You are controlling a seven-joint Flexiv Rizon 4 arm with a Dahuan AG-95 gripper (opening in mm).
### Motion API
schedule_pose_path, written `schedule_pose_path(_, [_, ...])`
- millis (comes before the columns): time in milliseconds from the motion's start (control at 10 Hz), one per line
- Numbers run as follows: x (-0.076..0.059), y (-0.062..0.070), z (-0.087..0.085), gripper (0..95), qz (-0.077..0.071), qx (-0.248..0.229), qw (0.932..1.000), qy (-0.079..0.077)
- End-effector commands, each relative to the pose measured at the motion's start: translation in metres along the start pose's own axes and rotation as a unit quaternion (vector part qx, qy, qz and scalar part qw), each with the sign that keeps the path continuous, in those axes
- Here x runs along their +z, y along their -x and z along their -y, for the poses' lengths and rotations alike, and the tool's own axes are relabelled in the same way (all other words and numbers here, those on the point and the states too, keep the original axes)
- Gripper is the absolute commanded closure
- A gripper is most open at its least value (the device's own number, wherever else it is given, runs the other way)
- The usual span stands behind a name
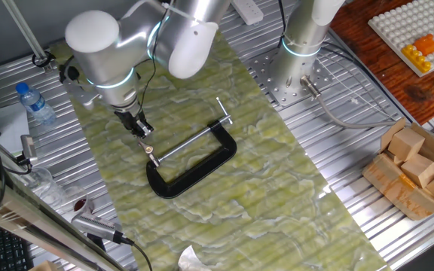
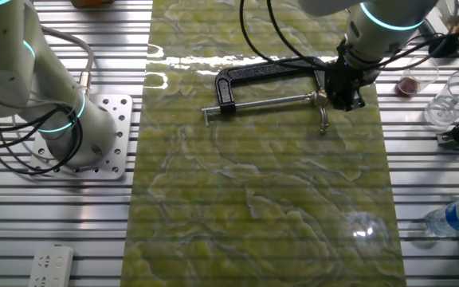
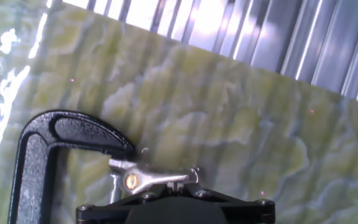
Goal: Turn on the water tap
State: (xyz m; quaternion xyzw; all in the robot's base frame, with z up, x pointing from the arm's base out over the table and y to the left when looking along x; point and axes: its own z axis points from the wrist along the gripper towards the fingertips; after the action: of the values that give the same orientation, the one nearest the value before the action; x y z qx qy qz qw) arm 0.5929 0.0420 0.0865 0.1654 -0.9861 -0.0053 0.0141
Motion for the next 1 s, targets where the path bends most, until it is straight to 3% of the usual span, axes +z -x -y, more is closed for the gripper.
schedule_pose_path(100, [0.000, 0.006, -0.001, 95.0, 0.003, 0.001, 1.0000, -0.002])
schedule_pose_path(400, [0.003, 0.013, -0.003, 95.0, 0.009, 0.004, 0.9999, -0.003])
schedule_pose_path(1000, [0.005, 0.022, -0.007, 95.0, 0.010, 0.016, 0.9998, -0.004])
